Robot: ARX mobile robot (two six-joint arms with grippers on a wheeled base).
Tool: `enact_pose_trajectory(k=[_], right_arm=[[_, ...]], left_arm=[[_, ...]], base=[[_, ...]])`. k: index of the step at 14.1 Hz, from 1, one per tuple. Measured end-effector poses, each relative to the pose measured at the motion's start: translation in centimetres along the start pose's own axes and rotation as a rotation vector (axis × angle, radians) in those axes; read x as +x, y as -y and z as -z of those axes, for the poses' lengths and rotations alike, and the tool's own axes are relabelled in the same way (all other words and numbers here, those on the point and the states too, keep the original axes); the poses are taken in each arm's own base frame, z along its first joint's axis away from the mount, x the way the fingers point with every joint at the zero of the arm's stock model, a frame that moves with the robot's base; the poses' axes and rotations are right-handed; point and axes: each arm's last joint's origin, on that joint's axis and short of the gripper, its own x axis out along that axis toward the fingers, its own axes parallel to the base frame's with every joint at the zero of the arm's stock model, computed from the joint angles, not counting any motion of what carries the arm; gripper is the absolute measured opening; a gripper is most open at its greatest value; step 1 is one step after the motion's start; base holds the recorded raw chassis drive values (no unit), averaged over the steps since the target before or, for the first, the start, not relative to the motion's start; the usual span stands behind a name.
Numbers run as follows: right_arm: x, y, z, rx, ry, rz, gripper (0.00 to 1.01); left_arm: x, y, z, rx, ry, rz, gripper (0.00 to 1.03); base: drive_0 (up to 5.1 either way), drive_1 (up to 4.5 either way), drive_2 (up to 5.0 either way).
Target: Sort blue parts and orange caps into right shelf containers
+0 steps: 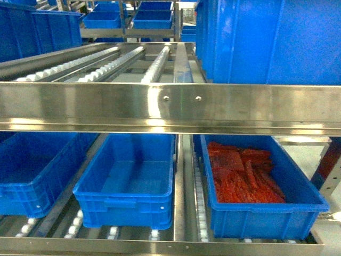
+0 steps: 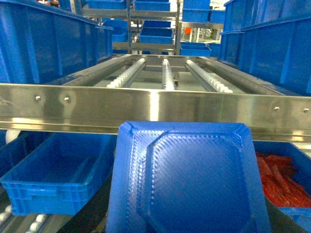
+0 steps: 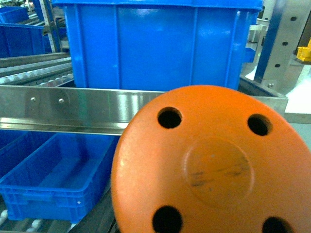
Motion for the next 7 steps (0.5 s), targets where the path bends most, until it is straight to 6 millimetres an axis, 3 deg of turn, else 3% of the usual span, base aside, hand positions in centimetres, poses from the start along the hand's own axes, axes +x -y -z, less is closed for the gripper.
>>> enact_pose_trajectory(k=[7], right_arm=[[0.00, 0.00, -0.01, 0.000, 0.001, 0.000, 0.45]], left_arm=[[0.00, 0.00, 0.00, 0.000, 0.000, 0.000, 0.43]], base=[[-5.1, 2.31, 2.3]])
